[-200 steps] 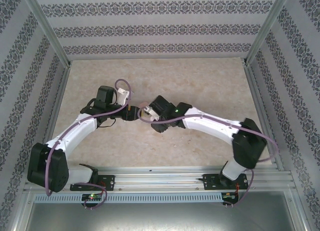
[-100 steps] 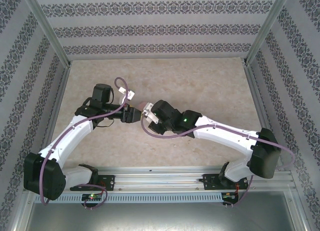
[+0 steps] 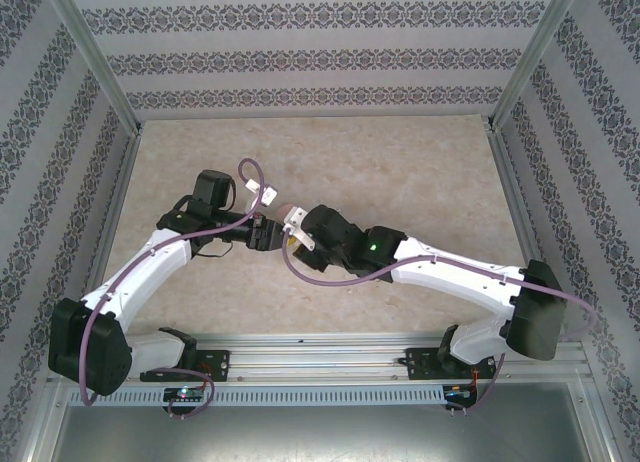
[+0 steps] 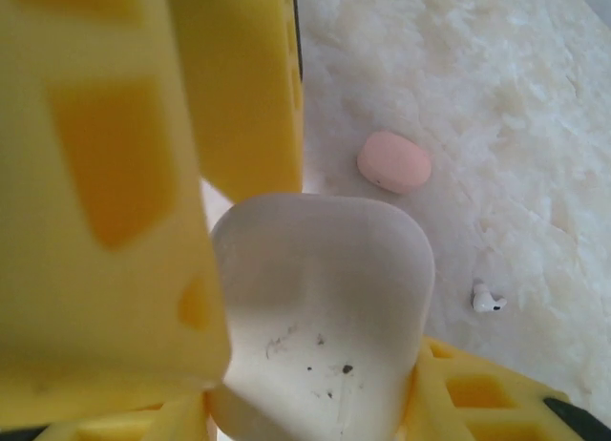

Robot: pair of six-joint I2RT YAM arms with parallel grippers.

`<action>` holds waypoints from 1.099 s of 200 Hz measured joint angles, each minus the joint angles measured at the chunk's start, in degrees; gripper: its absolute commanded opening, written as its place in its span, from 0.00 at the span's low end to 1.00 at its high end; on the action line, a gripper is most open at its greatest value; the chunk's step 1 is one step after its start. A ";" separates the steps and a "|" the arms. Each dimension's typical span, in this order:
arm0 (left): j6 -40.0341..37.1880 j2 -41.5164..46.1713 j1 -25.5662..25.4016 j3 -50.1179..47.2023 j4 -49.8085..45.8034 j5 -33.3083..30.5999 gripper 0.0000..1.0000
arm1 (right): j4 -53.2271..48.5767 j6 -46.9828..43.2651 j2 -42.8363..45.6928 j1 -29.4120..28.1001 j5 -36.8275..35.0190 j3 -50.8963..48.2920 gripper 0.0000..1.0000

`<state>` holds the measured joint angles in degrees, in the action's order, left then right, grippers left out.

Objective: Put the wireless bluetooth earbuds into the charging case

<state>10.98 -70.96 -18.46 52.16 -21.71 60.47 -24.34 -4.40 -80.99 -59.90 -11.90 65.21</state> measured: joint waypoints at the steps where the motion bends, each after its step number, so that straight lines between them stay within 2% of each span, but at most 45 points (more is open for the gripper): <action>1: -0.02 0.00 0.00 0.00 -0.02 0.00 0.53 | 0.00 0.02 0.04 0.00 0.02 0.00 0.33; 80: 2.14 -1.86 -0.35 0.00 2.60 0.74 0.42 | 0.59 0.15 1.86 -0.70 1.22 -0.13 0.32; 104: 3.30 -2.47 -0.72 0.00 4.31 1.07 0.41 | 0.61 0.15 2.10 -0.74 1.25 -0.52 0.32; 127: 4.92 -2.93 -1.11 0.00 6.01 1.57 0.25 | 0.59 0.63 2.21 -0.72 1.36 -0.92 0.33; 144: 6.03 -2.97 -1.38 -0.02 7.63 2.34 0.13 | 0.44 1.44 2.21 -0.72 1.20 -1.01 0.38; 155: 6.86 -3.02 -1.42 -0.11 8.11 2.43 0.09 | 0.31 1.92 2.25 -0.70 0.90 -1.01 0.43; 196: 8.87 -3.04 -1.60 -2.69 12.98 2.03 0.06 | -0.28 4.76 2.58 -0.61 1.31 -1.01 0.59; 220: 10.86 -3.19 -1.70 -4.28 17.68 0.07 0.05 | -0.20 8.24 5.38 0.94 3.65 -1.42 0.63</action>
<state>21.85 -74.15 -20.16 47.88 -4.03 60.53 -24.53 3.84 -75.61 -58.96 -8.25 63.79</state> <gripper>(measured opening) 0.135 0.617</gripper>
